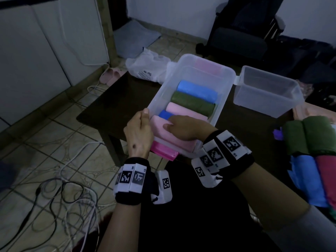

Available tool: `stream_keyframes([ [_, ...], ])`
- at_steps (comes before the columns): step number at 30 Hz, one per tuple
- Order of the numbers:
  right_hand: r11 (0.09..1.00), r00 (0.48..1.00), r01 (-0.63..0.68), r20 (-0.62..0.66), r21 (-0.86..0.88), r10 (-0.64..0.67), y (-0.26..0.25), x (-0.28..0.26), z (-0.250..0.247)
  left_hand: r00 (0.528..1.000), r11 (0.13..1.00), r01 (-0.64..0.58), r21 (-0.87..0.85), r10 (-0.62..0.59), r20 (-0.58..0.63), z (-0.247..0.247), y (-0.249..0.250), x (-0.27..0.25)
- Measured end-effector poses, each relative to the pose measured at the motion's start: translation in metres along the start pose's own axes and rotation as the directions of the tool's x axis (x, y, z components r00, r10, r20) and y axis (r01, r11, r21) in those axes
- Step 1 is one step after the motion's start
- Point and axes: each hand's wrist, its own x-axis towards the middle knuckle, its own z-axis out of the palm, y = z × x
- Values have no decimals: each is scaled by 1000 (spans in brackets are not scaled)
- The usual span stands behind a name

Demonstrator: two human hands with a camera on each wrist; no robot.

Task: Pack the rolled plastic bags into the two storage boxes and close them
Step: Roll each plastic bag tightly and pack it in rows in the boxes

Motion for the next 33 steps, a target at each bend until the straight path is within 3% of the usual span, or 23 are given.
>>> stream_keyframes([
  [3,1000,999,-27,28,14,27,0,0,1,1000,1000,-1,-30,1,-3,0,-1,-1],
  [7,999,993,-10,-120,-42,5,-1,-3,10,1000,999,2,-43,-2,0,2,-2,1],
  [10,997,994,78,-74,15,-77,2,-7,15,1000,999,-7,-35,7,-8,3,-2,1],
  [16,997,997,71,-15,-14,-72,4,0,11,1000,999,-17,-37,16,-9,4,-1,1],
  [18,993,979,121,-166,7,-118,7,-3,11,1000,999,-17,-29,17,-5,4,0,3],
  [19,985,922,171,-353,12,-156,10,-5,11,1000,1000,-16,-24,16,-2,4,1,3],
  [21,980,663,200,-736,-2,-137,17,-9,9,1000,1000,-20,-11,20,-4,5,2,5],
  [22,985,554,162,-832,63,-37,22,-12,9,1000,1000,-21,-3,21,-7,6,3,6],
  [23,965,510,136,-851,223,125,27,-16,7,1000,1000,-17,6,17,-5,6,5,7],
  [24,886,526,147,-793,441,308,33,-16,6,1000,1000,-7,17,7,3,8,7,9],
  [25,730,576,199,-680,654,454,41,-15,5,1000,999,2,32,-3,15,9,10,11],
  [27,368,727,314,-471,875,500,55,-10,7,999,998,15,67,-18,38,11,15,15],
  [28,296,769,320,-430,900,473,62,-7,9,999,996,18,84,-22,44,12,17,16],
  [33,316,814,263,-386,911,434,79,0,8,997,988,25,152,-35,65,14,25,21],
])
